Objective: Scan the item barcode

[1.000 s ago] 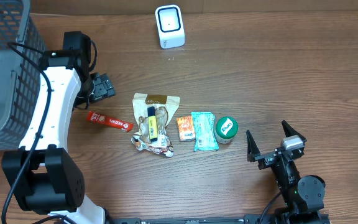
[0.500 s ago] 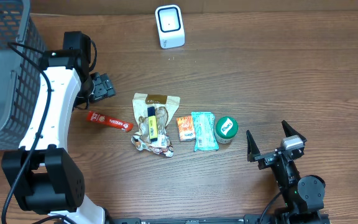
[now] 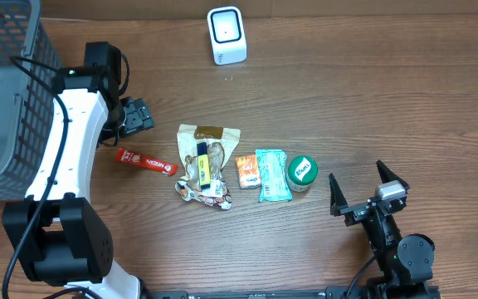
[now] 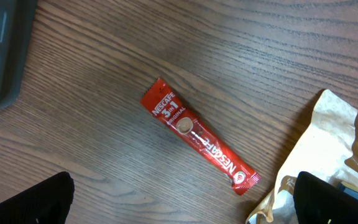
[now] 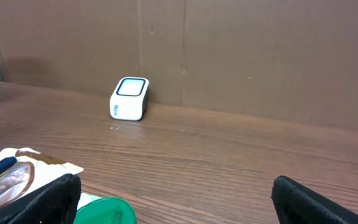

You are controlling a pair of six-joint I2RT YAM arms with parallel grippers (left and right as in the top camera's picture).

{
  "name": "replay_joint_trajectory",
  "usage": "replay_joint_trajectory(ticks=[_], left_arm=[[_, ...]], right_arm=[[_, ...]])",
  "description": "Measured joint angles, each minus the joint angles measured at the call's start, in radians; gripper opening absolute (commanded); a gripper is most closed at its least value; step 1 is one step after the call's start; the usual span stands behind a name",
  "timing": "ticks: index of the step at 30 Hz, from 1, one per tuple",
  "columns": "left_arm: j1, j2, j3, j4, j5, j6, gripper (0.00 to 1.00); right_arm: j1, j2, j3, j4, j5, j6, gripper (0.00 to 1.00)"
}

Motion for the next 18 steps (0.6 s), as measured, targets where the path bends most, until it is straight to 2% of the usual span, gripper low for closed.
replay_joint_trajectory(ticks=[9, 13, 18], left_arm=[[0.000, 0.000, 0.000, 0.000, 0.000, 0.000, 1.00], [0.000, 0.000, 0.000, 0.001, -0.001, 0.000, 1.00], [0.000, 0.000, 0.000, 0.001, -0.003, 0.000, 1.00]], right_arm=[[0.000, 0.000, 0.039, -0.029, -0.087, 0.112, 1.00], [0.000, 0.014, 0.283, -0.192, -0.109, 0.142, 1.00], [0.000, 0.070, 0.558, -0.271, -0.123, 0.164, 1.00]])
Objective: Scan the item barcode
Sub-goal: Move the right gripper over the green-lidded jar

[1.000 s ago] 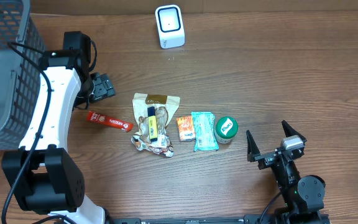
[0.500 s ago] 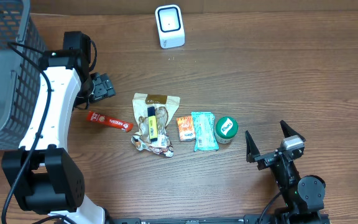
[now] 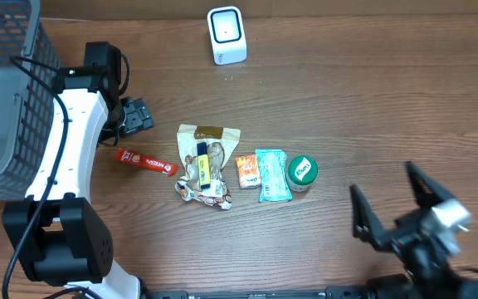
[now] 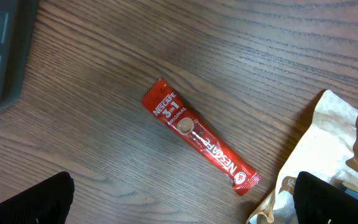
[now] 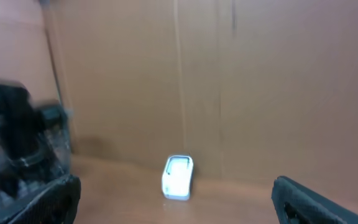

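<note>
The white barcode scanner [image 3: 226, 35] stands at the table's back edge; it shows small and blurred [image 5: 179, 177] in the right wrist view. A red Nescafe stick [image 3: 146, 163] [image 4: 197, 142] lies flat left of the other items. My left gripper [image 3: 137, 115] [image 4: 182, 205] is open just above and behind the stick, holding nothing. Raised near the front right, my right gripper [image 3: 382, 178] [image 5: 174, 205] is open and empty, facing the scanner.
Along the table's middle lie a brown-and-white bag [image 3: 206, 164] [image 4: 328, 162] with small things in it, an orange packet [image 3: 248, 171], a teal packet [image 3: 272, 175] and a green-lidded jar [image 3: 302, 172]. A grey mesh basket [image 3: 7, 91] stands at the left edge.
My right gripper has moved toward the front right and looks larger from overhead; its view is now blurred, with the scanner farther off. The left arm and the items have not moved.
</note>
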You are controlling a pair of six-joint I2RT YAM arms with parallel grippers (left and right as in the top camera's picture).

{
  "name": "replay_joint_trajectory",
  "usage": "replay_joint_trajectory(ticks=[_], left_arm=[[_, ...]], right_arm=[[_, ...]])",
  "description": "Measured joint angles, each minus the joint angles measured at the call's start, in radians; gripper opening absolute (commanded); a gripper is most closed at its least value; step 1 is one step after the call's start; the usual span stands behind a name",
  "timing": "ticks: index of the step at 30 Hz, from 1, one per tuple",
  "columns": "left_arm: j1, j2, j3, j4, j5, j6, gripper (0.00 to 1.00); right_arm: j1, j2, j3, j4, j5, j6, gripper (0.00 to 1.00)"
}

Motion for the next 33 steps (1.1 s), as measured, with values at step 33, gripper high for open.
replay_joint_trajectory(ticks=[33], left_arm=[[0.000, 0.000, 0.000, 0.000, 0.000, 0.000, 1.00]], right_arm=[[0.000, 0.568, 0.410, -0.290, -0.301, 0.120, 1.00]])
